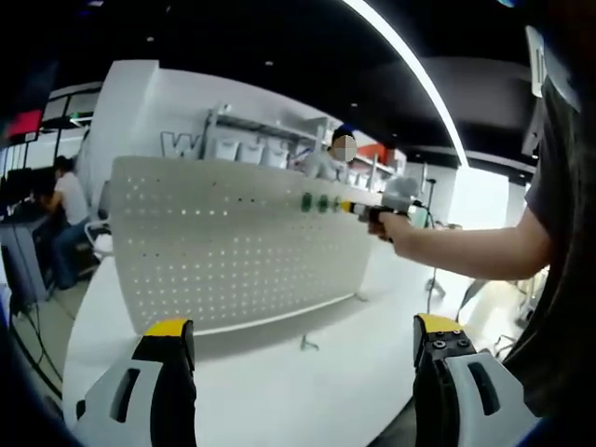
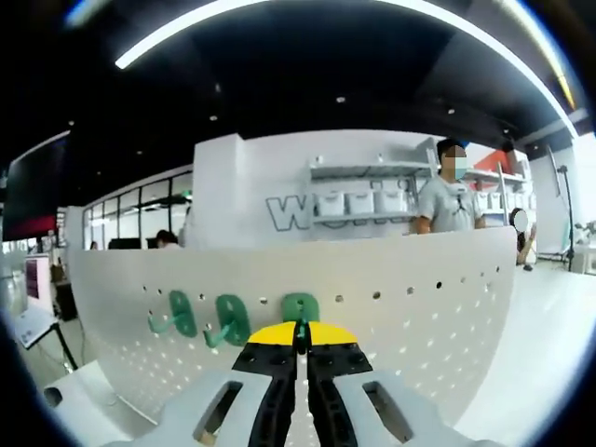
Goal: Insert the hook assembly into the mounting plate slot until the hook locks in place.
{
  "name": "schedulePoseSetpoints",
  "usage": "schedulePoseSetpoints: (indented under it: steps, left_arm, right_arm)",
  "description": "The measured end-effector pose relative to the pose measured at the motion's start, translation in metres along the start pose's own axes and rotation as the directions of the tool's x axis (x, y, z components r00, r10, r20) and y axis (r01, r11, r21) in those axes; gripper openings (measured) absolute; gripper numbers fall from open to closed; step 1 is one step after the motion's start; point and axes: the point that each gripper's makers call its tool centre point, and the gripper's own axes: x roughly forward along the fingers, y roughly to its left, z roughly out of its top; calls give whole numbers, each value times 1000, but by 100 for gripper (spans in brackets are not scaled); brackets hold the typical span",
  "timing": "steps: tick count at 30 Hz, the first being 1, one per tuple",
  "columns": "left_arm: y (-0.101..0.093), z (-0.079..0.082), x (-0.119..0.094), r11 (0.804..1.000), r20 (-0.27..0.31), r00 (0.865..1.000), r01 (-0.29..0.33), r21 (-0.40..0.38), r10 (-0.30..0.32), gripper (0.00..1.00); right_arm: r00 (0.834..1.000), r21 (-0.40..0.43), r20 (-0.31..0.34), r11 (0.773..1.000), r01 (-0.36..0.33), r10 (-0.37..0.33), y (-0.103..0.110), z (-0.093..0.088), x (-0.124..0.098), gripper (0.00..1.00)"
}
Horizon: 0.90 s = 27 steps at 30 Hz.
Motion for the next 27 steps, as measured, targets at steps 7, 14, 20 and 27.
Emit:
schedulePoseSetpoints:
  steps: [7,14,20,27]
  left_arm:
    - [-1,1,-1,1000,8,1000,2,0,-2,99]
    - [0,-1,-5,1000,8,1000,-3,-1,3,99]
    - [-1,-1,-7,1000,11,1000,-2,3,2,99]
    - [-4,2,-9,1000,20,1000,1,9,-1,99]
  right_arm:
    - [1000,-64,-26,998,1,-2,-1,-1,5,1]
    - [1000,-58,-16,998,0,-1,-2,4,6,6]
    - [1000,-75,-1,997,0,0,-2,13,1,8]
    - [1000,-88,17,996,-3,4,-1,25,-7,11]
